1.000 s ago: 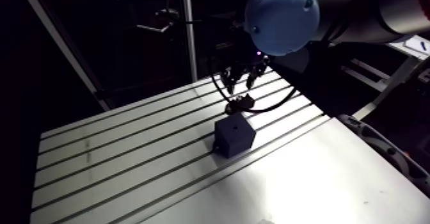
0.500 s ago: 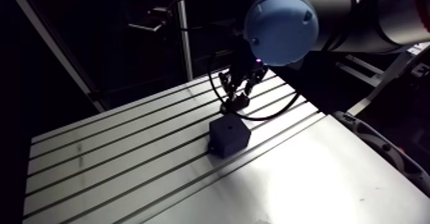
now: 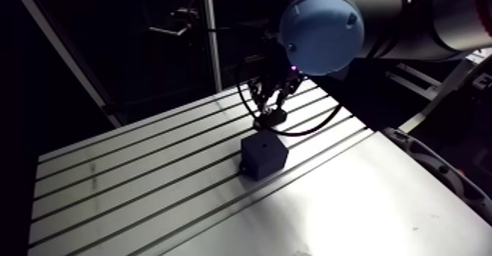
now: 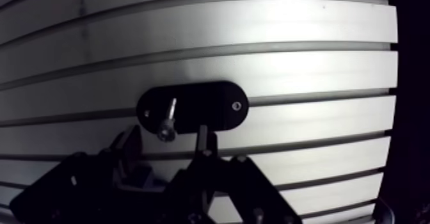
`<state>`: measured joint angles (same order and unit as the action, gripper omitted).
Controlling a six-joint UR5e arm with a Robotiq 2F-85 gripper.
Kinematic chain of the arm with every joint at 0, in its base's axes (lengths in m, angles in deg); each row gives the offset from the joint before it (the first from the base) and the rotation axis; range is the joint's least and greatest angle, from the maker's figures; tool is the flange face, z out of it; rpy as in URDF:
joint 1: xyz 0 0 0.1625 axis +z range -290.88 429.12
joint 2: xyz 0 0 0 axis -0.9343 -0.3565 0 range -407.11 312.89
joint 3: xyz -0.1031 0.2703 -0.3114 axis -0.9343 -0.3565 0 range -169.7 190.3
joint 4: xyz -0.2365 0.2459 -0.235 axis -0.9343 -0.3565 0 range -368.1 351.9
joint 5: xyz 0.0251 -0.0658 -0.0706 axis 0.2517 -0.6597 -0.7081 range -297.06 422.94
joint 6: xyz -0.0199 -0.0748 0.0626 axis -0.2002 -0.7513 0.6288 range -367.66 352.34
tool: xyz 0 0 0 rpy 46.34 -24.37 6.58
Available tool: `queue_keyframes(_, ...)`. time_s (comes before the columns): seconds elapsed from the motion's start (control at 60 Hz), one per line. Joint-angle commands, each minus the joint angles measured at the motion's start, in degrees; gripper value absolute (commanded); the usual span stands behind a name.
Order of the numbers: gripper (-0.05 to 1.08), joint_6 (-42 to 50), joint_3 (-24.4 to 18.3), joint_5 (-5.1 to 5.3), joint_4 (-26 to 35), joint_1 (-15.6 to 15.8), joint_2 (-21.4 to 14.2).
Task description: Pick up the M10 bolt and insert it into the hole until fully seated.
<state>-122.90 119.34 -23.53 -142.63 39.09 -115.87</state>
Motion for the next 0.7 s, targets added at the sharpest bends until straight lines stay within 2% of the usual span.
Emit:
queue_keyframes(0.017,0.47,-0.1,-0.1,-0.05,0.0,0.0,0.0)
queue_keyframes(0.7,0.54,-0.1,0.2,-0.23,-0.2,0.1,1.3)
